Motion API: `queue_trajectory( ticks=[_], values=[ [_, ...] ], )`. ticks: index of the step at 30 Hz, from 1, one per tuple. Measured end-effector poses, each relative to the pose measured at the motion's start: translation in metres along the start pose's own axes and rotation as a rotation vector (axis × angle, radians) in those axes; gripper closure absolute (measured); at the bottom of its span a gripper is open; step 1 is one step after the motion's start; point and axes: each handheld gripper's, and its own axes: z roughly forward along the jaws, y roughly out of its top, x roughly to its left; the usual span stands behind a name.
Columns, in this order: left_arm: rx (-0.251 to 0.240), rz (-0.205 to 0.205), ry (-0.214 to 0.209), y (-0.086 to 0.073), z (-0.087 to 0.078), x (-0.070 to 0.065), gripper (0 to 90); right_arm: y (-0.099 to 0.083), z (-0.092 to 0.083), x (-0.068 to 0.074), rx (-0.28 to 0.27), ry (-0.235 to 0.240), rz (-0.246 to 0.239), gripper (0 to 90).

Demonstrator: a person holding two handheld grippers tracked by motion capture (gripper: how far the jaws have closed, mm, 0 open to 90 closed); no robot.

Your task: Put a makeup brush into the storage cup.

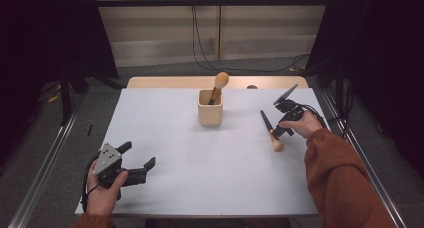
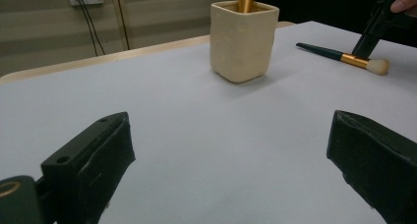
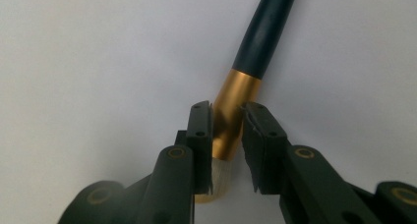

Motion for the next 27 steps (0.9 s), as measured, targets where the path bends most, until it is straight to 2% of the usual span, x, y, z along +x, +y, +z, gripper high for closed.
queue_trajectory(
  ticks=[3, 4, 5, 8, 12, 27],
  values=[
    [0.001, 0.0, 0.002, 0.0, 0.0, 0.0, 3.6, 0.0, 0.0, -0.002, 0.002, 0.012, 0.009, 73.9],
    [0.002, 0.0, 0.002, 0.0, 0.0, 0.0, 3.6, 0.0, 0.001, -0.002, 0.003, 0.013, 0.01, 69.3],
    [0.002, 0.002, 0.002, 0.0, 0.0, 0.0, 3.6, 0.0, 0.002, -0.002, 0.009, 0.01, 0.015, 68.5],
    [0.001, 0.0, -0.001, 0.0, 0.0, 0.0, 3.6, 0.001, 0.005, 0.0, 0.017, 0.017, 0.012, 69.8],
    [0.0, 0.002, 0.0, 0.0, 0.0, 0.0, 3.6, 0.005, 0.012, 0.003, 0.052, -0.02, -0.003, 70.9],
    [0.008, 0.006, -0.005, 0.0, 0.001, 0.0, 3.6, 0.009, 0.017, 0.015, 0.089, -0.109, -0.075, 69.9]
  ],
)
